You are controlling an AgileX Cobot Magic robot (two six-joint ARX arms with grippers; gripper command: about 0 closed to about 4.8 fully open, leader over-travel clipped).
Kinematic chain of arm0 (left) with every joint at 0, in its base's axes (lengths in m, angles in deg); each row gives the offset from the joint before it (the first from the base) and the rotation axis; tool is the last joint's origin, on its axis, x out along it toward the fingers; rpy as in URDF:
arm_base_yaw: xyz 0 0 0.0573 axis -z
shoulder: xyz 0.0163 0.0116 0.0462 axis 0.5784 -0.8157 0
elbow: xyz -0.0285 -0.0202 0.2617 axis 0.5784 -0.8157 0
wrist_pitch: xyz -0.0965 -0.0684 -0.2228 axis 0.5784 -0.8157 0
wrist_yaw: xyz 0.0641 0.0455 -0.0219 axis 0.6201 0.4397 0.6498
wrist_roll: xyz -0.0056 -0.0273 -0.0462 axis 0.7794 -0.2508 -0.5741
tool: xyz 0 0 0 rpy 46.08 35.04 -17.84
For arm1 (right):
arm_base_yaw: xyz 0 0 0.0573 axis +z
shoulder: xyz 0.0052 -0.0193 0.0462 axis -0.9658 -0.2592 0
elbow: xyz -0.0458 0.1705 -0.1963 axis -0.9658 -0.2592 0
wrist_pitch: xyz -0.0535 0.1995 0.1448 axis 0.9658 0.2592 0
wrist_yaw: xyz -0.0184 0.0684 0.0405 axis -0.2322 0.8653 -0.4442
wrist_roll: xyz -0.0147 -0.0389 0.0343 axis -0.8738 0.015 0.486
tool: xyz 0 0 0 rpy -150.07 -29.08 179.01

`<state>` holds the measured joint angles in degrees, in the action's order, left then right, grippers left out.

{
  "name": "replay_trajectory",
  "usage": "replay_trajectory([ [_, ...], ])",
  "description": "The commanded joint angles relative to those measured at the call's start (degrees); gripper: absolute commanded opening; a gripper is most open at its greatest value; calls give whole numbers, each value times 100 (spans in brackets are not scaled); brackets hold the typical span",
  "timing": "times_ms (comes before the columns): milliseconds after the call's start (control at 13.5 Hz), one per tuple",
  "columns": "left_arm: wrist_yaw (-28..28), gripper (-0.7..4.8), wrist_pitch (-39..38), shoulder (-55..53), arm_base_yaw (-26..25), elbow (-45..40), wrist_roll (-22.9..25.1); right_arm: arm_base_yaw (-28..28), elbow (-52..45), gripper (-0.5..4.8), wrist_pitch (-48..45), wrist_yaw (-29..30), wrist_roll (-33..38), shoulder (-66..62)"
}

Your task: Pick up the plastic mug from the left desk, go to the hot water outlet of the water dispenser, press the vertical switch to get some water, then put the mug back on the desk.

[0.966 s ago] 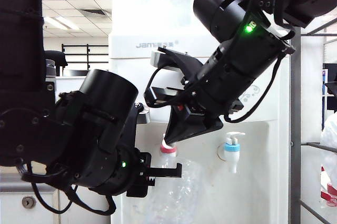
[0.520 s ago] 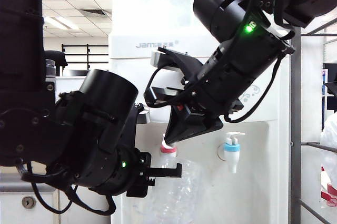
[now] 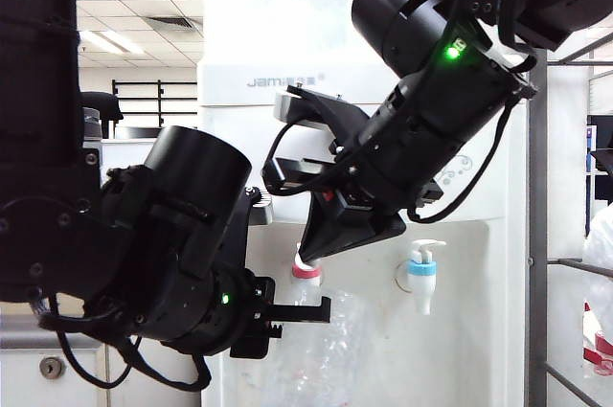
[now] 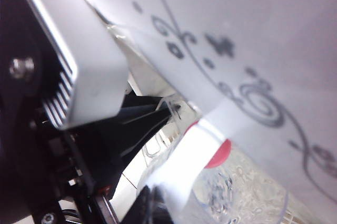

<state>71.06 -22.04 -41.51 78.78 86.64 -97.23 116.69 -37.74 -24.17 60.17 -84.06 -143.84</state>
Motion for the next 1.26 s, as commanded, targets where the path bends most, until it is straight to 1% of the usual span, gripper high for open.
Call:
replay_trajectory([
  [74,566,-5,-273,-20,-197,39,-26,0,-15,-5,138,-52,-4,146],
  [297,568,-5,-273,-20,-197,42,-26,11,-15,-5,72,-46,-101,1014],
  [520,566,-5,-273,-20,-197,48,-26,11,-17,-5,688,-33,-103,2450],
  [669,566,-5,-273,-20,-197,50,-26,9,-22,-5,931,-105,-275,3209],
  [817,566,-5,-273,-20,-197,50,-26,-20,-39,-5,1165,-343,-476,3823],
  [891,566,-5,-273,-20,-197,50,-26,-22,-157,-5,1405,-310,-577,4105],
  [1040,566,-5,-273,-20,-197,50,-26,22,-575,-5,1421,83,-549,4590],
  [1114,566,-5,-273,-20,-197,52,-26,46,-750,-5,1399,188,-535,4813],
  [1263,566,-5,-273,-20,-197,55,-26,83,-1187,-5,1274,186,-533,5353],
])
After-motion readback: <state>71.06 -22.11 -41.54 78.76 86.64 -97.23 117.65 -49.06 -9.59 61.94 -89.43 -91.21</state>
